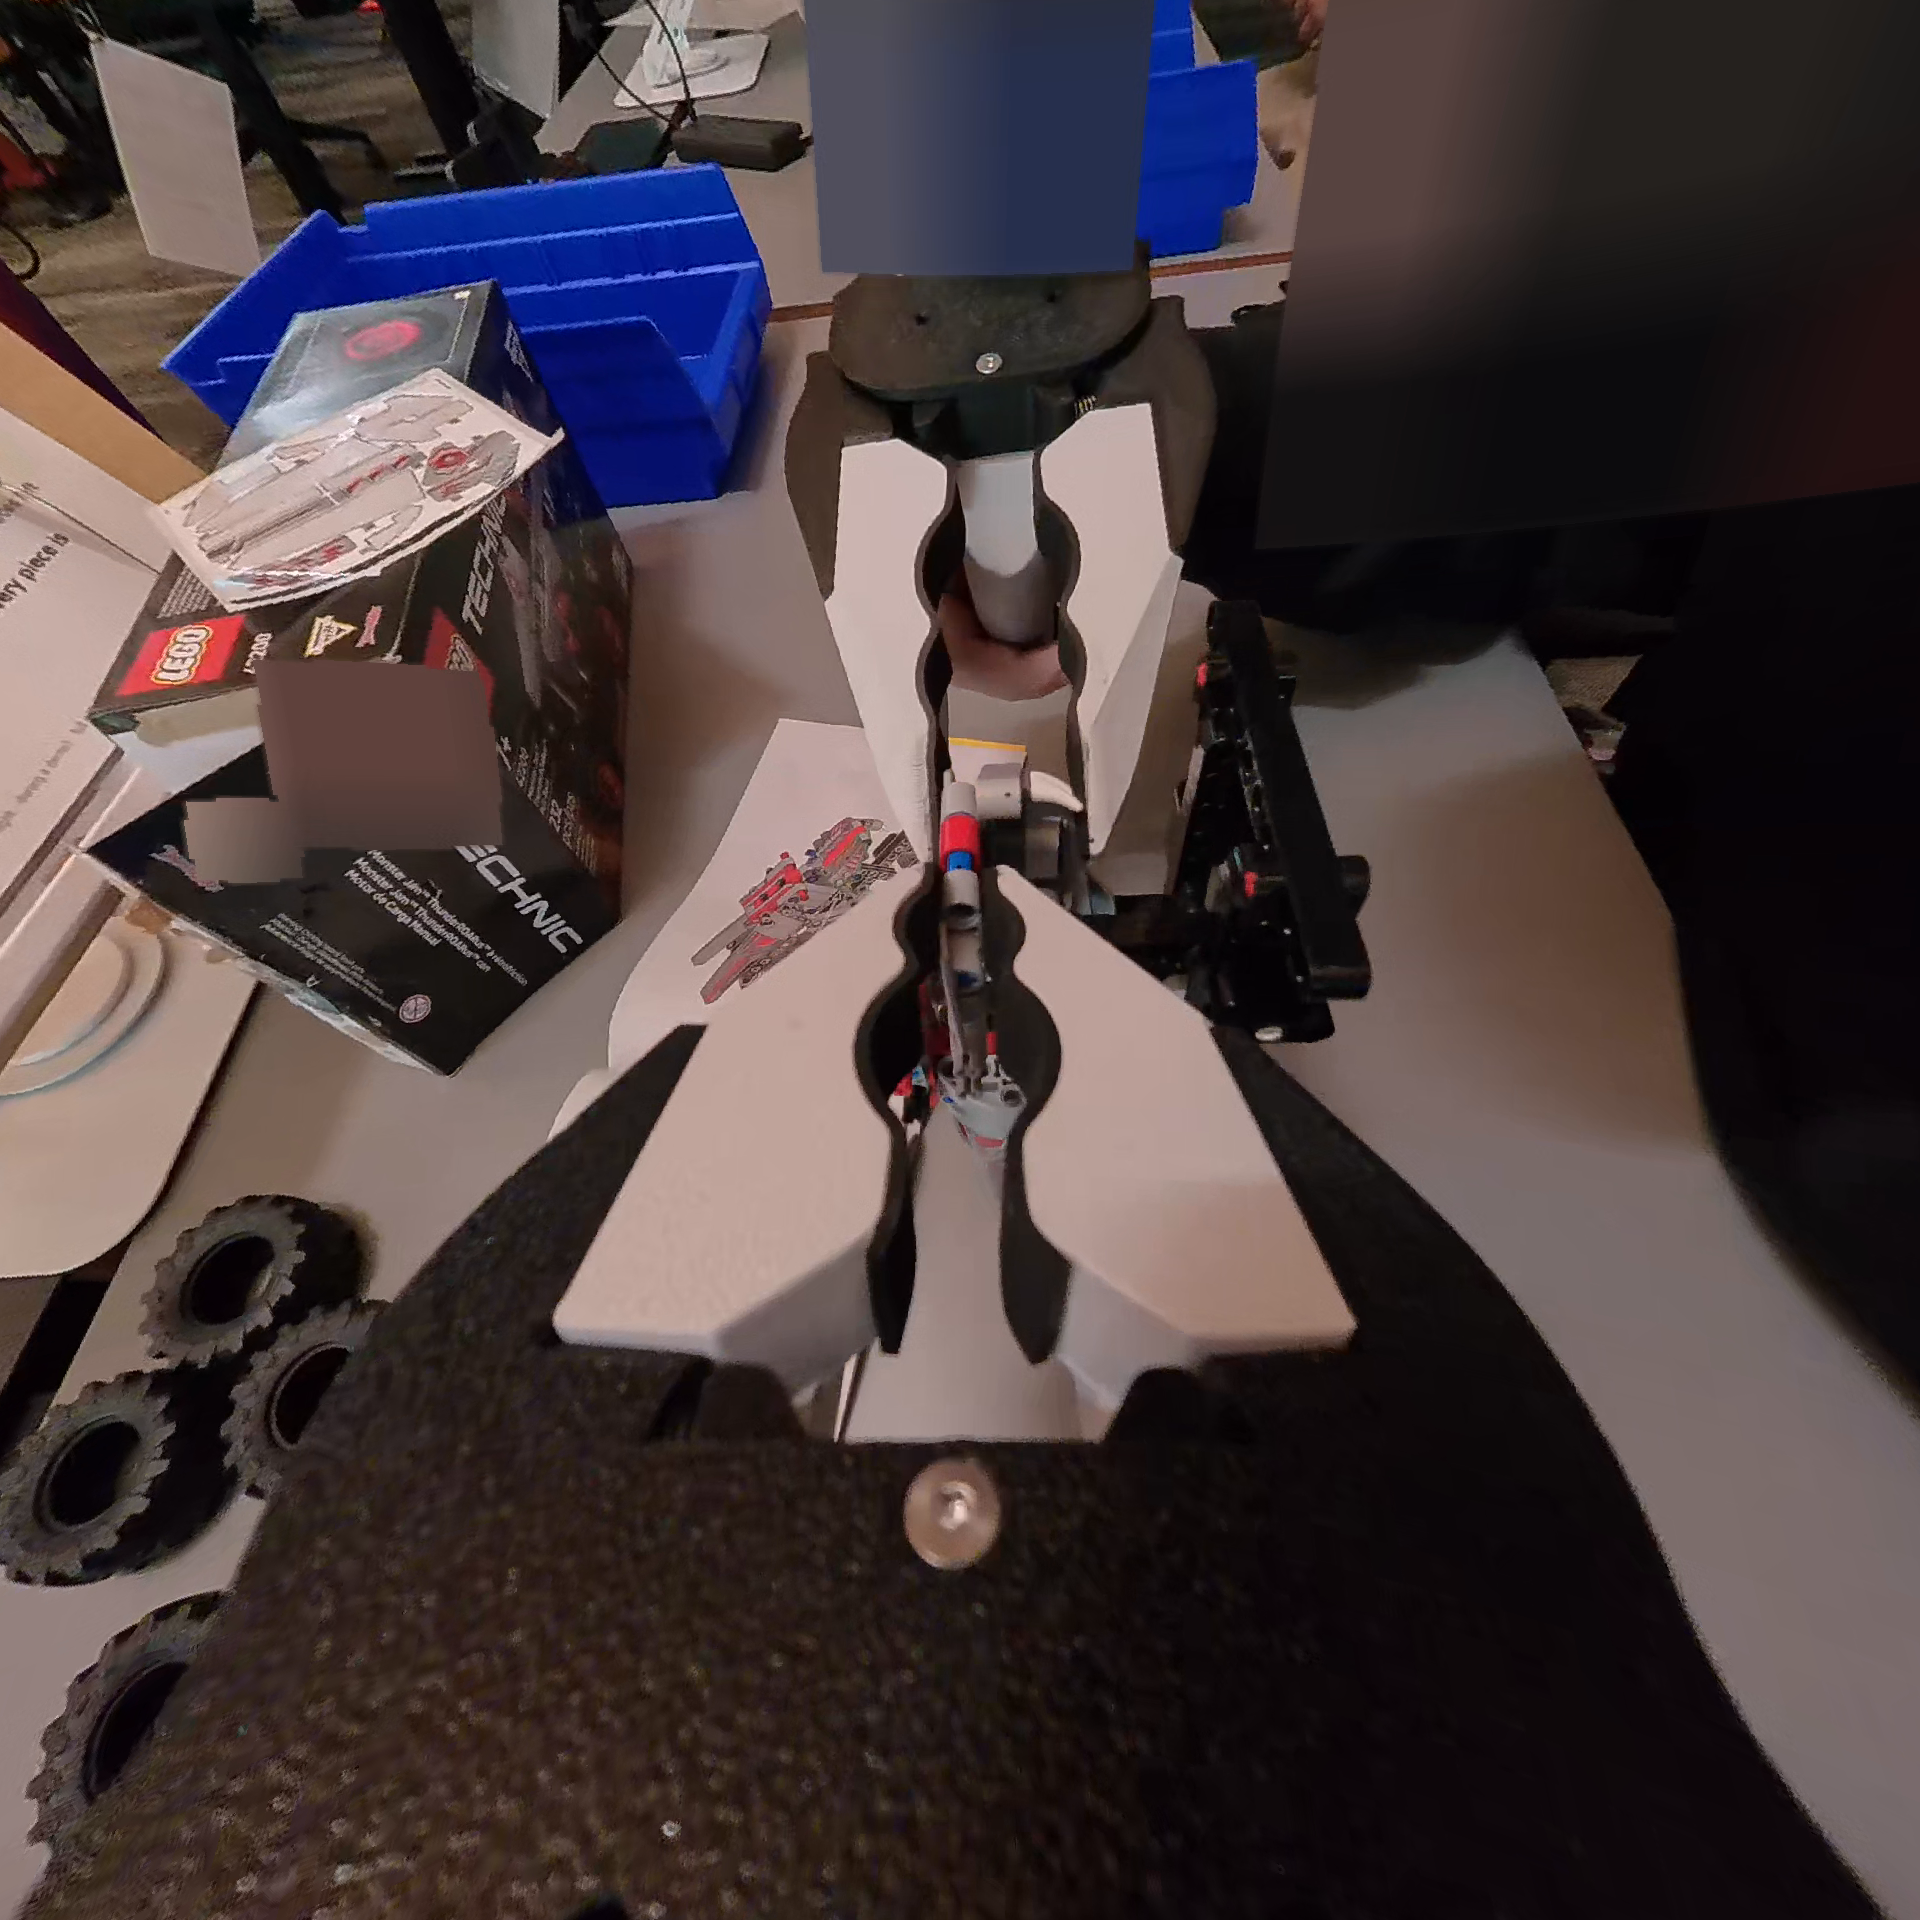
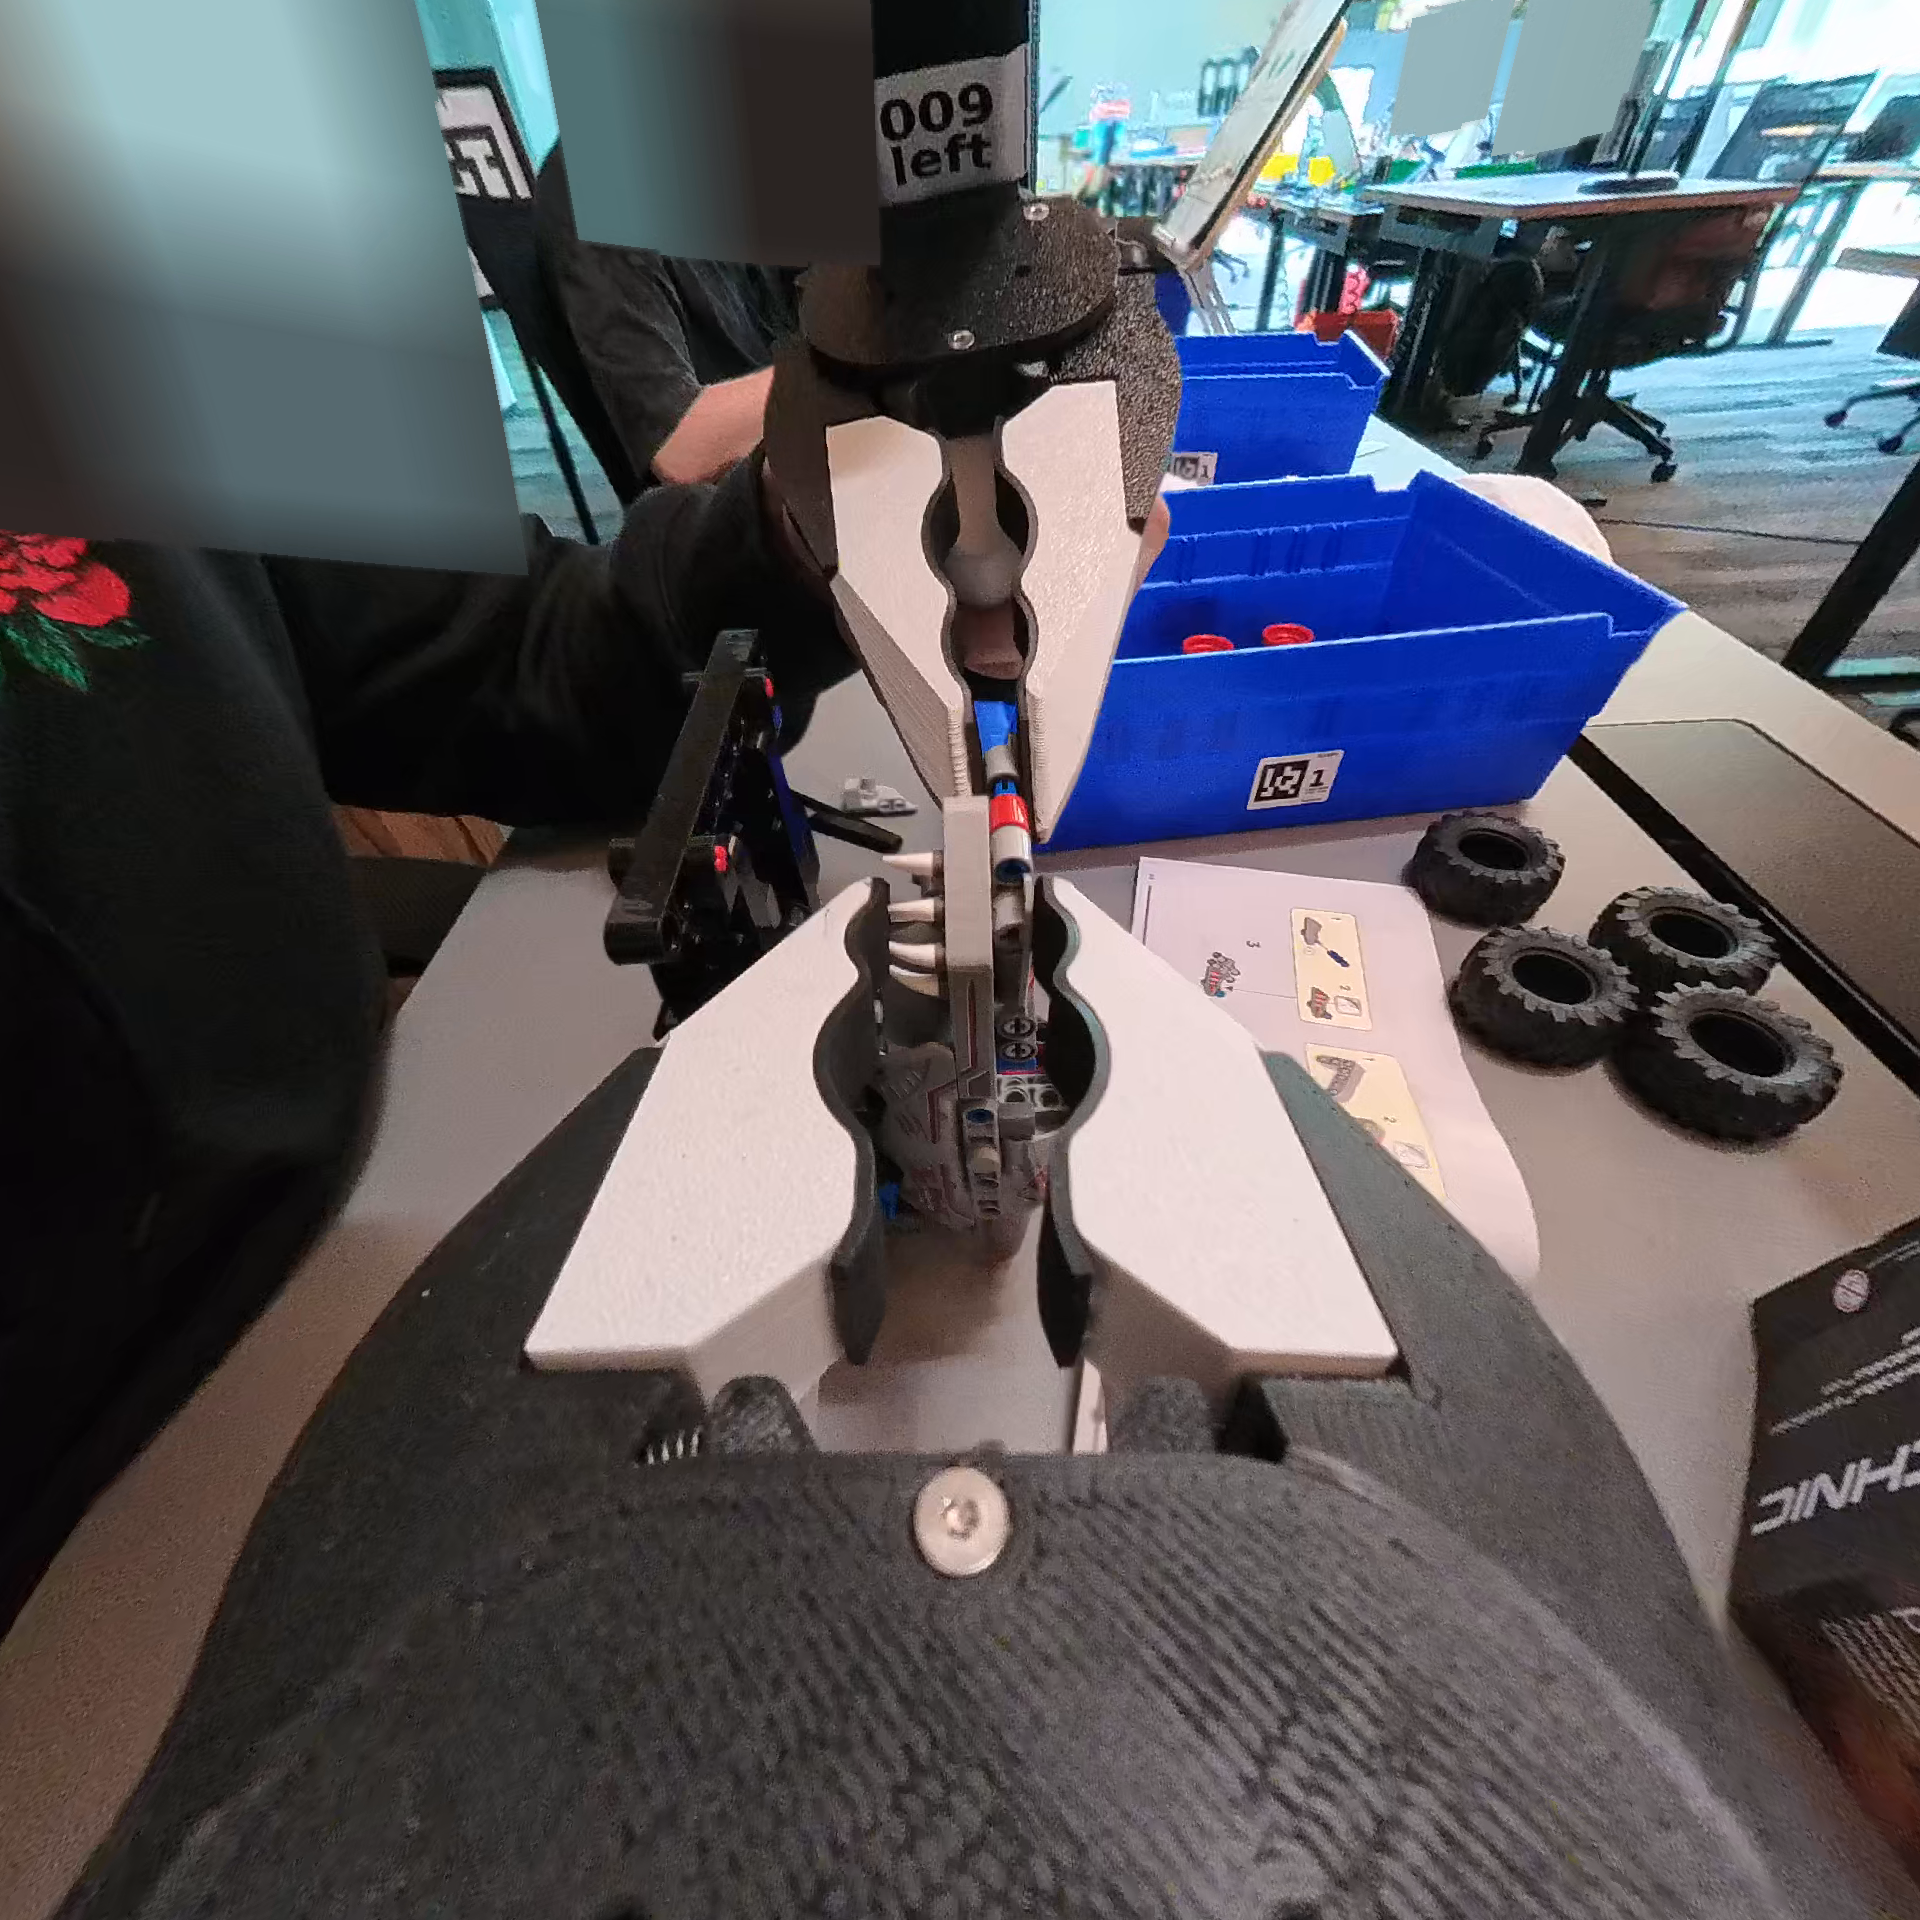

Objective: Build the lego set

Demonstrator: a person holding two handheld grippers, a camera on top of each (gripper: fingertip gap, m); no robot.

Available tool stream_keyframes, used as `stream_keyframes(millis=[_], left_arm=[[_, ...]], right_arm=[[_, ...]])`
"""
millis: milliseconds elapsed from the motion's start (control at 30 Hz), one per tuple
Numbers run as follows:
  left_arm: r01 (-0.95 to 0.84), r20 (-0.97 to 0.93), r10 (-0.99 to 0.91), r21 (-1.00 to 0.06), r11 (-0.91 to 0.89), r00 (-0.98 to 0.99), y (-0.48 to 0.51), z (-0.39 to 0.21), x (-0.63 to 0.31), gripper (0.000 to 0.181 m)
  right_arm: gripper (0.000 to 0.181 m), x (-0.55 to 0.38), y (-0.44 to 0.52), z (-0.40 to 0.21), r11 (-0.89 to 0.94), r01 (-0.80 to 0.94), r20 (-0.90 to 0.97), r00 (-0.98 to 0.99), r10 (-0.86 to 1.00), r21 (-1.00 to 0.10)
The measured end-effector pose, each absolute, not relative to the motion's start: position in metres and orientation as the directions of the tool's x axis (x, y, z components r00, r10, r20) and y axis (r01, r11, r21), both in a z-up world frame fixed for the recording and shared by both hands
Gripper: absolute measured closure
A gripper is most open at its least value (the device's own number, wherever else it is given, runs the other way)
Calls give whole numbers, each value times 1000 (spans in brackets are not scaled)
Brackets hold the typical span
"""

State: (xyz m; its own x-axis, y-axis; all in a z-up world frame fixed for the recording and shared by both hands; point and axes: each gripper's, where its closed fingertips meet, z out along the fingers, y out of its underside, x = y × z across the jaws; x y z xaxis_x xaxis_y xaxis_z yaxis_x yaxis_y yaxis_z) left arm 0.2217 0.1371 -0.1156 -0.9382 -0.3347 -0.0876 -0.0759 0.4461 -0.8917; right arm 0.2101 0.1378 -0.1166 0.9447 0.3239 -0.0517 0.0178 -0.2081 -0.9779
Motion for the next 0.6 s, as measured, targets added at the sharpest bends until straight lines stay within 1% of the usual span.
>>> stream_keyframes(millis=[167,233,300,367,467,600], left_arm=[[-82,-82,-349,-899,431,-934,136,-116,224,177],[-86,-76,-351,-901,424,-933,136,-115,224,177],[-85,-70,-343,-905,416,-937,134,-115,224,177],[-75,-84,-349,-905,418,-933,135,-115,225,177],[-53,-95,-334,-911,409,-938,136,-112,223,173],[-64,-93,-348,-908,415,-933,145,-112,225,164]], right_arm=[[155,213,138,-116,-212,31,-40,945,324,-977],[143,217,141,-110,-183,20,-36,954,297,-983],[142,217,144,-113,-200,28,-34,953,301,-979],[155,212,144,-113,-202,47,-23,943,332,-978],[156,210,143,-114,-205,70,-3,941,338,-976],[155,216,140,-114,-193,29,-36,944,328,-981]])
